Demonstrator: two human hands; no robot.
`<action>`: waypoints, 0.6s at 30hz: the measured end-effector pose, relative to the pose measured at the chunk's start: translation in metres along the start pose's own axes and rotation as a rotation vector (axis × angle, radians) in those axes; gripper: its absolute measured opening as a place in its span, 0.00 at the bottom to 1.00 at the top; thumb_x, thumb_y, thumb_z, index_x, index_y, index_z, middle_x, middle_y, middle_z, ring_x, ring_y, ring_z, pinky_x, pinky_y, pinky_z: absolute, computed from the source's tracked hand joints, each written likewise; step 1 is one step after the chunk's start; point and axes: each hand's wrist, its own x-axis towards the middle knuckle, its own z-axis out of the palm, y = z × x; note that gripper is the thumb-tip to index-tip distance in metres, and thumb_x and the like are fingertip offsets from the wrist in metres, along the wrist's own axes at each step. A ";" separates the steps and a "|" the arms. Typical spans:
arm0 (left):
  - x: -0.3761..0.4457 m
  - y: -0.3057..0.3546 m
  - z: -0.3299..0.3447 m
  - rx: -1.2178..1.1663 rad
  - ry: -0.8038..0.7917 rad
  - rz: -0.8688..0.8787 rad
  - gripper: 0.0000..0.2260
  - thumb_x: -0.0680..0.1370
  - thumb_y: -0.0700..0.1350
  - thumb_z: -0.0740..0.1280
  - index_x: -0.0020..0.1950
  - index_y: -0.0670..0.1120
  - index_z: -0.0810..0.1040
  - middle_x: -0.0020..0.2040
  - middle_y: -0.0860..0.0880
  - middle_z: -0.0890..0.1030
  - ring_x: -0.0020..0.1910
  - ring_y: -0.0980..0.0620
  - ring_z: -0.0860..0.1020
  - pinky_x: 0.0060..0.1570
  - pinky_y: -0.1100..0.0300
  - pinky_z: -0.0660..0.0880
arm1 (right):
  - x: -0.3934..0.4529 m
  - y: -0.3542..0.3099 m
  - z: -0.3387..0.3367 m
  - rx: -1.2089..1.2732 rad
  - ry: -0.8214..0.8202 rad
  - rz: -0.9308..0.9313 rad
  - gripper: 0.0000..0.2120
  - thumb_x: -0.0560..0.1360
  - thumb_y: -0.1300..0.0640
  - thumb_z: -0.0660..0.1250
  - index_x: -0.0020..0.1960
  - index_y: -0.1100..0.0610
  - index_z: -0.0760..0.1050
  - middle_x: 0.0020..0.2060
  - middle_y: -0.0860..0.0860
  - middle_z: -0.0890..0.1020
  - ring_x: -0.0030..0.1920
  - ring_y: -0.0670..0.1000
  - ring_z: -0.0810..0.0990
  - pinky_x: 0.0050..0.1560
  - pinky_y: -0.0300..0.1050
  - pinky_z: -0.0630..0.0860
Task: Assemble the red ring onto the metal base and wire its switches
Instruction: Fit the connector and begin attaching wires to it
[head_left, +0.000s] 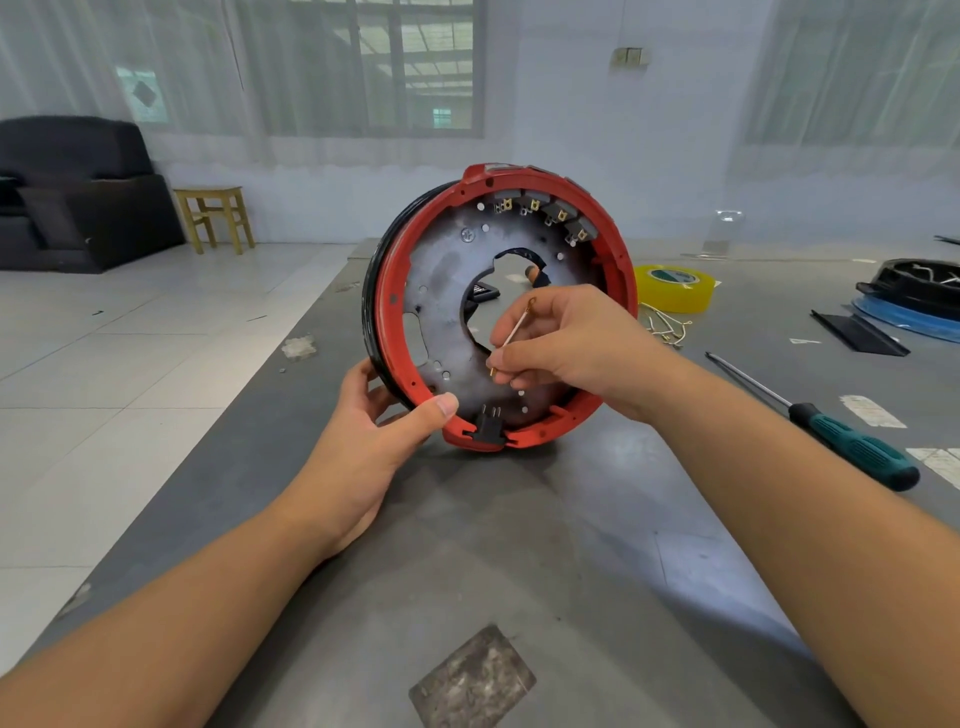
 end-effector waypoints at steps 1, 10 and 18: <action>0.000 0.000 0.000 -0.006 0.002 -0.004 0.39 0.62 0.50 0.83 0.71 0.51 0.72 0.59 0.52 0.86 0.65 0.46 0.83 0.68 0.46 0.78 | 0.000 0.000 0.000 0.000 -0.002 0.003 0.07 0.73 0.71 0.73 0.49 0.65 0.79 0.36 0.58 0.86 0.37 0.51 0.85 0.41 0.41 0.84; -0.002 0.001 0.001 -0.030 0.005 -0.019 0.34 0.68 0.44 0.79 0.72 0.50 0.71 0.62 0.46 0.83 0.63 0.45 0.83 0.66 0.47 0.79 | 0.001 0.002 -0.002 -0.023 -0.004 0.006 0.09 0.73 0.72 0.73 0.52 0.67 0.79 0.39 0.61 0.86 0.37 0.52 0.86 0.41 0.42 0.85; -0.002 0.002 0.002 -0.032 0.009 -0.033 0.35 0.68 0.44 0.79 0.72 0.50 0.70 0.63 0.45 0.82 0.64 0.45 0.83 0.66 0.47 0.79 | 0.002 0.005 0.001 -0.031 -0.011 0.014 0.09 0.72 0.71 0.74 0.50 0.64 0.79 0.41 0.64 0.86 0.40 0.55 0.86 0.41 0.43 0.85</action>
